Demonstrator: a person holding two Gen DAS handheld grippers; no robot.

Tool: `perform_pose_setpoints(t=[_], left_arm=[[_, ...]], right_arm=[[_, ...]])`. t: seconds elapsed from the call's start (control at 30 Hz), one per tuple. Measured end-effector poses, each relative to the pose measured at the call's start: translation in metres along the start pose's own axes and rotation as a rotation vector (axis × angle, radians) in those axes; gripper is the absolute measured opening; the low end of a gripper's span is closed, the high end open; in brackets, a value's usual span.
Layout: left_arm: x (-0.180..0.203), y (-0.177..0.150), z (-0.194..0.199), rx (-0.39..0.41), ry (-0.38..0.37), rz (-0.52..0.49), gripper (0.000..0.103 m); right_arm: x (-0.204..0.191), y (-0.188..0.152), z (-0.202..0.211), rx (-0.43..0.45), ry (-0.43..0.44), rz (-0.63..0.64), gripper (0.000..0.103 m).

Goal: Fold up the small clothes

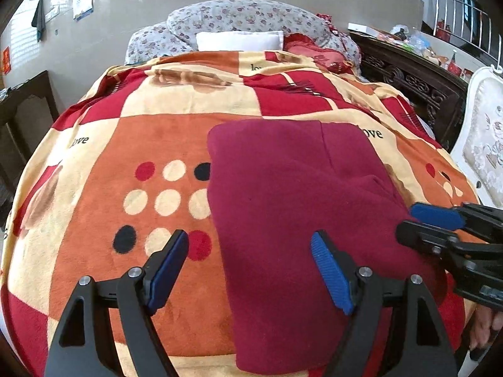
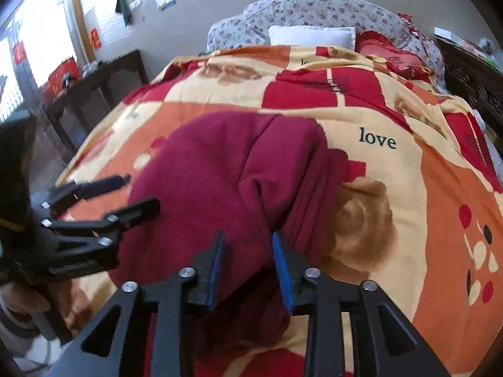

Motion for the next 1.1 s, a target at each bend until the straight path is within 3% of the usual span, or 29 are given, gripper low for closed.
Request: perform_pose_setpoints(t=[0.1, 0.3, 0.53, 0.77, 1.1], left_arm=[[-0.003, 0.002, 0.002, 0.003, 0.012, 0.012, 0.083], [-0.005, 0.004, 0.013, 0.04, 0.062, 0.023, 0.083], [-0.007, 0.005, 0.032, 0.095, 0.078, 0.043, 0.083], [-0.009, 0.007, 0.047, 0.141, 0.107, 0.053, 0.083], [-0.006, 0.006, 0.049, 0.134, 0.113, 0.063, 0.083]], right_arm=[[-0.006, 0.005, 0.011, 0.05, -0.016, -0.017, 0.068], [-0.009, 0.011, 0.024, 0.133, -0.083, -0.049, 0.078], [-0.007, 0.01, 0.029, 0.159, -0.115, -0.072, 0.081], [-0.006, 0.011, 0.038, 0.199, -0.129, -0.073, 0.094], [-0.002, 0.009, 0.039, 0.194, -0.124, -0.091, 0.095]])
Point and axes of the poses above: each gripper's, at about its wrist camera, not at the fingertips, and z roughly against the way its jaws point, x to its right, y to its top, the point moved 5 cm from there along -z, roughly the way its jaws point, and after that the axes turned 9 degrees about -z, right-handed, at the moved point
